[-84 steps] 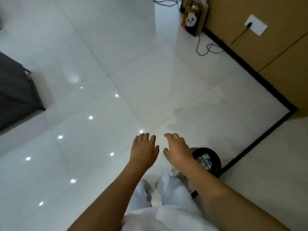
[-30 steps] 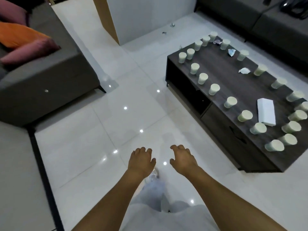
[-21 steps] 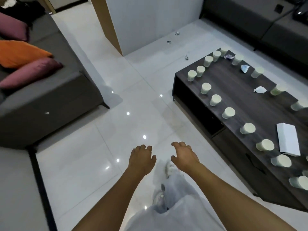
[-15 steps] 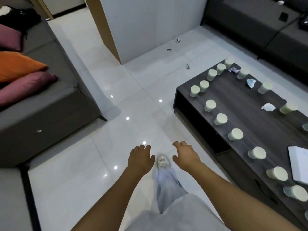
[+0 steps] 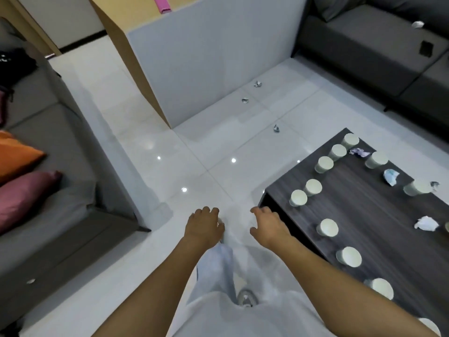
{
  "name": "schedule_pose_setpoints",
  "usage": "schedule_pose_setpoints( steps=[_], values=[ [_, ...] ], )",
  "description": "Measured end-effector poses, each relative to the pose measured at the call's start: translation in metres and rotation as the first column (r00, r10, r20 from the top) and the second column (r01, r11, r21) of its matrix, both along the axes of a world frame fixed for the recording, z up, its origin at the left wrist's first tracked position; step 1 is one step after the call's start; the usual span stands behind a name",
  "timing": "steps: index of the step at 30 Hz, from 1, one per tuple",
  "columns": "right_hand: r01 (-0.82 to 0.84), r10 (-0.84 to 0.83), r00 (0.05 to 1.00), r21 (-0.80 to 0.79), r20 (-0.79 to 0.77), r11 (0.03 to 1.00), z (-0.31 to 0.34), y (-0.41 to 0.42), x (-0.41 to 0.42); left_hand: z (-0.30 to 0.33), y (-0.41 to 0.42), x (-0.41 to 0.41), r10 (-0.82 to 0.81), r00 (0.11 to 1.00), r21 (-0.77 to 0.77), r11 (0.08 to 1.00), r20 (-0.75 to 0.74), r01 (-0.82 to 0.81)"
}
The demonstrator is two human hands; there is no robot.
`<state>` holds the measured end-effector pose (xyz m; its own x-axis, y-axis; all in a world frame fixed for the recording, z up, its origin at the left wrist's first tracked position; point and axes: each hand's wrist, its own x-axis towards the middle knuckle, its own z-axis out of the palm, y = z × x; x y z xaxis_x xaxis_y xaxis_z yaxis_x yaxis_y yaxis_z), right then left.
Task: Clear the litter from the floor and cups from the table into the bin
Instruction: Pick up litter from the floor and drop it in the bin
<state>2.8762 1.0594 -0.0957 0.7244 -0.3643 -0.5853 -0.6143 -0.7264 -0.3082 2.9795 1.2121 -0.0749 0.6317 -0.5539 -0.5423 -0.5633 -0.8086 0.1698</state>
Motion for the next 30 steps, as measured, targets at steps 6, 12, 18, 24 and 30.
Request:
schedule_pose_setpoints(
  steps=[6, 12, 18, 24, 30],
  values=[
    [0.117, -0.117, 0.993, 0.027, 0.001, 0.993, -0.006, -0.066, 0.133, -0.008, -0.069, 0.147, -0.111, 0.994, 0.019, 0.994, -0.012, 0.111],
    [0.227, -0.232, 0.971, 0.079, 0.051, 0.971, 0.005, -0.123, 0.245, 0.001, -0.139, 0.273, -0.176, 0.984, 0.029, 0.984, 0.004, 0.176],
    [0.324, -0.325, 0.946, 0.098, -0.008, 0.941, -0.012, -0.203, 0.317, -0.016, -0.235, 0.364, -0.264, 0.964, 0.034, 0.964, -0.024, 0.265],
    [0.383, -0.380, 0.924, 0.089, -0.047, 0.920, -0.031, -0.317, 0.394, -0.030, -0.352, 0.452, -0.296, 0.954, 0.037, 0.954, -0.046, 0.297],
    [0.408, -0.401, 0.912, 0.093, -0.084, 0.908, -0.032, -0.418, 0.475, -0.028, -0.454, 0.535, -0.307, 0.950, 0.034, 0.951, -0.054, 0.309]
  ],
)
